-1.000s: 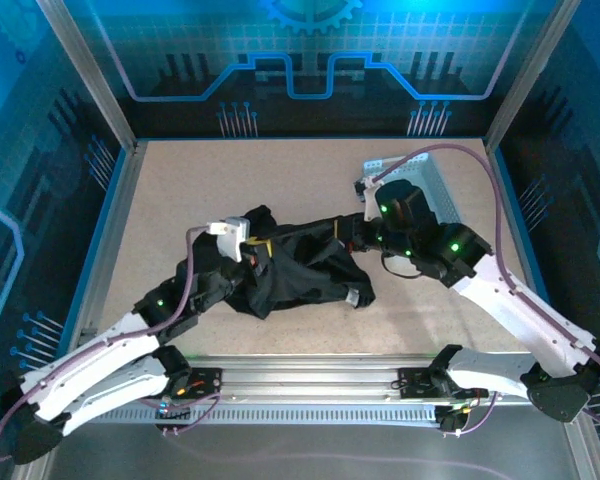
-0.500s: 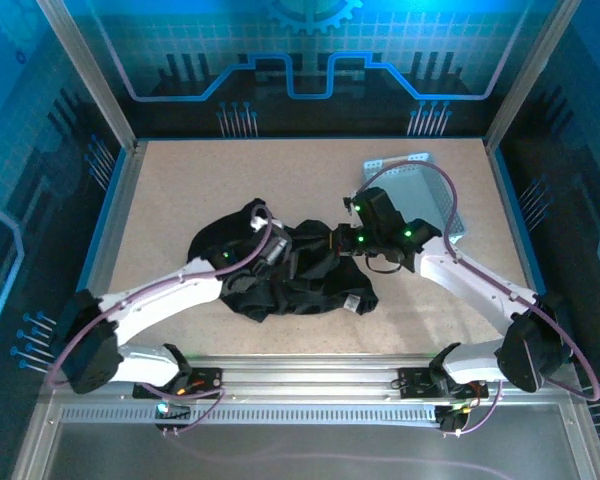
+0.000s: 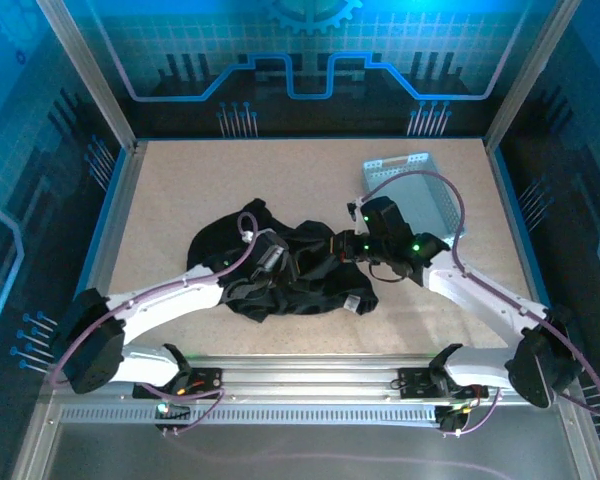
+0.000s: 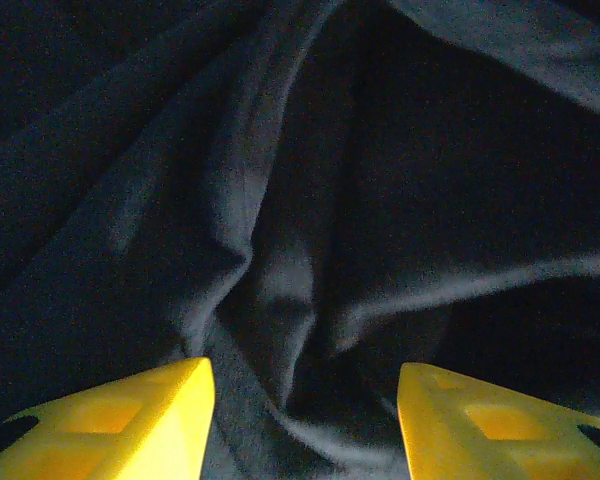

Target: Fold the inside-out t-shirt

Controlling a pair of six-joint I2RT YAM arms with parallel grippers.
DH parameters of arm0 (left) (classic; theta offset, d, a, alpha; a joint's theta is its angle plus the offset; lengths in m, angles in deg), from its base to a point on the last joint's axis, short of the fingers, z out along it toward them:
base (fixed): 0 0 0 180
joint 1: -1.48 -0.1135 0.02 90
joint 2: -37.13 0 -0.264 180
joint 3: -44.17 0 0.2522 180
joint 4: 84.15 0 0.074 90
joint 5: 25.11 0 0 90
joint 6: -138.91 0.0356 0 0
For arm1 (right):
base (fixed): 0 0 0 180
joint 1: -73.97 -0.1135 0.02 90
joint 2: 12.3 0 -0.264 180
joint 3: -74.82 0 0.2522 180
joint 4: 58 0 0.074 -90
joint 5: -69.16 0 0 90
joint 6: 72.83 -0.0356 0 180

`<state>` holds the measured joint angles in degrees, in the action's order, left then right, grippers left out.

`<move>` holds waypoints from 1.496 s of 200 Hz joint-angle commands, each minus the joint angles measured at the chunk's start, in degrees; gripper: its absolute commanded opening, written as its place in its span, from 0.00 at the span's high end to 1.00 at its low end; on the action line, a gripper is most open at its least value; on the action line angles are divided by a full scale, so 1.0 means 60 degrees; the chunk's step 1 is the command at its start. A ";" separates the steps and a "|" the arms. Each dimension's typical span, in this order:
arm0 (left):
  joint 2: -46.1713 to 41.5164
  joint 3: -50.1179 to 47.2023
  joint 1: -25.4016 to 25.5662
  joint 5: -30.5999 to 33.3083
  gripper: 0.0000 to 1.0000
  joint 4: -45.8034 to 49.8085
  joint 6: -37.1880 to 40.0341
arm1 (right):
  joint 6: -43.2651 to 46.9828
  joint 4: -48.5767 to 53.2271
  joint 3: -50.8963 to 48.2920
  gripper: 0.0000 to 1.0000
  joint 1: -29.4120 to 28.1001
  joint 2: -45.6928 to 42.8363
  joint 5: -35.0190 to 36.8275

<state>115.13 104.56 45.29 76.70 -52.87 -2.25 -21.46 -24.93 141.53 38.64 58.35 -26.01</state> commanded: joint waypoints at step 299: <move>-0.0949 -0.1056 0.1028 0.0646 1.00 -0.2679 0.0713 | -0.1332 -0.0501 -0.1776 1.00 0.0601 -0.0227 0.0916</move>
<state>119.37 103.80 49.22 76.22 -58.78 -2.51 -25.48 -28.25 132.15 39.60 55.97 -21.07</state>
